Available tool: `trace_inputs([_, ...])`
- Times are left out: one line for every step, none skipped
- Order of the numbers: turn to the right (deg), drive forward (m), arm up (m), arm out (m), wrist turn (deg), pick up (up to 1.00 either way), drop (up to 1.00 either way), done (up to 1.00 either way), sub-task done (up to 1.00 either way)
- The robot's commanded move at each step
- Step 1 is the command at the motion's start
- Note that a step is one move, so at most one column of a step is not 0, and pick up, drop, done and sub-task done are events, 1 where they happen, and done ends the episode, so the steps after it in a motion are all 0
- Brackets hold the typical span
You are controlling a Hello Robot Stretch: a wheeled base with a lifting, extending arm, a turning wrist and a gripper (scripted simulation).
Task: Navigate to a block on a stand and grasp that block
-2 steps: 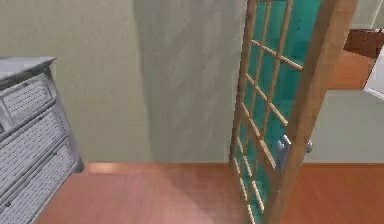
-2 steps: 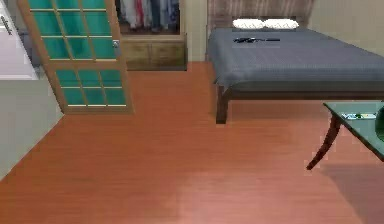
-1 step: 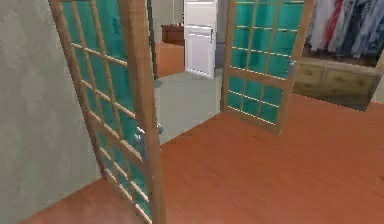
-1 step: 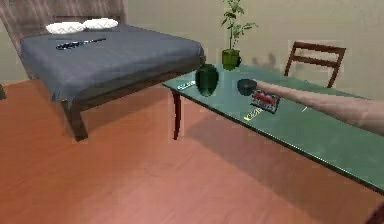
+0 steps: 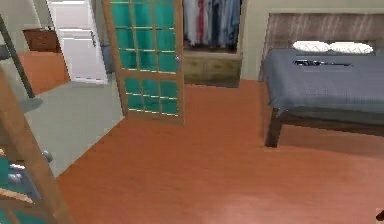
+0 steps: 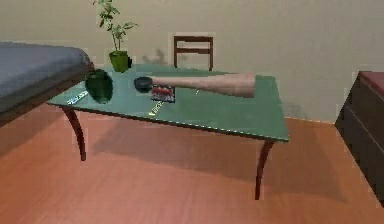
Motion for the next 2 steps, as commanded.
trace_inputs([0.0, 0.20, 0.00, 0.00, 0.0, 0.00, 0.00, 0.00, 0.00])
trace_inputs([-6.0, 0.00, 0.00, 0.00, 0.0, 0.00, 0.00, 0.00, 0.00])
